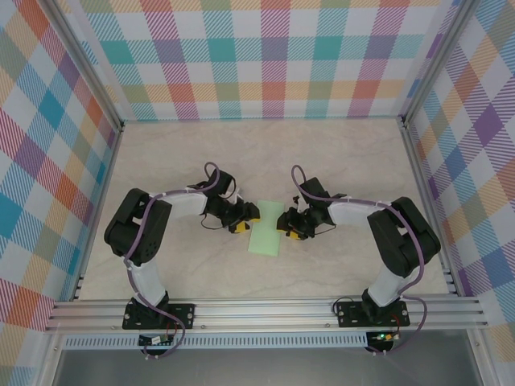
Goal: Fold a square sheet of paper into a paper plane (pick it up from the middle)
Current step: Fold the triangle a second time at the center of the table.
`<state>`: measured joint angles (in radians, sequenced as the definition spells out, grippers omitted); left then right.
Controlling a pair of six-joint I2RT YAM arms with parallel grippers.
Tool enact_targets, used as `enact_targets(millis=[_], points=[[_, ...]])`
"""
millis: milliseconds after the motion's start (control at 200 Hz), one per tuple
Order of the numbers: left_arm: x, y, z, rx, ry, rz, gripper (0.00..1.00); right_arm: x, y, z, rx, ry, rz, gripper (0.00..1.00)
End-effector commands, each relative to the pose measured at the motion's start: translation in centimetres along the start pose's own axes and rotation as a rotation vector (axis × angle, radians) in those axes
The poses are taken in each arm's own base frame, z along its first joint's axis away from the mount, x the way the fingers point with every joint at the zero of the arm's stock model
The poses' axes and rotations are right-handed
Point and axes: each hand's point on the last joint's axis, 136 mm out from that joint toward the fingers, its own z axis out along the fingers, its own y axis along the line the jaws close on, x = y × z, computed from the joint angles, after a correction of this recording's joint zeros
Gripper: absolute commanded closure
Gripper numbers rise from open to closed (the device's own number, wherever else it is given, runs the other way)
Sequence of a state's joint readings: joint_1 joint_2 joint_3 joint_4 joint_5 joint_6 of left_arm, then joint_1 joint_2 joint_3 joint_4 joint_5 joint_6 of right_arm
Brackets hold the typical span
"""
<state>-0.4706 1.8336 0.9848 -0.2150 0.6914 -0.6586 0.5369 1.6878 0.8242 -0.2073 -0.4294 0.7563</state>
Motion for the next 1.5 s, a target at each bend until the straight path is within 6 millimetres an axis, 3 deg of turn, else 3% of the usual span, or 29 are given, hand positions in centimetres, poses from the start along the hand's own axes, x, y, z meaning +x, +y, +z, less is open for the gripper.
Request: enact_targets(millis=[0, 505, 930, 1085, 1300, 1495], points=[[0.2, -0.7, 0.7, 0.022, 0.033, 0.021, 0.45, 0.0, 0.4, -0.7, -0.015, -0.022, -0.002, 0.57], [0.3, -2.7, -0.1, 0.059, 0.027, 0.055, 0.57, 0.5, 0.7, -1.7, -0.039, -0.059, -0.047, 0.55], [-0.2, -4.0, -0.5, 0.092, 0.015, 0.059, 0.64, 3.3, 2.1, -3.1, 0.152, -0.233, -0.354, 0.46], [-0.2, -3.8, -0.4, 0.085, 0.016, 0.051, 0.68, 5.3, 4.2, -2.3, 0.271, -0.300, -0.558, 0.45], [-0.2, -4.0, -0.6, 0.084, 0.013, 0.047, 0.68, 7.6, 7.4, 0.3, 0.397, -0.345, -0.775, 0.38], [-0.1, -4.0, -0.7, 0.081, 0.014, 0.047, 0.68, 7.8, 7.6, 1.8, 0.531, -0.360, -0.844, 0.36]])
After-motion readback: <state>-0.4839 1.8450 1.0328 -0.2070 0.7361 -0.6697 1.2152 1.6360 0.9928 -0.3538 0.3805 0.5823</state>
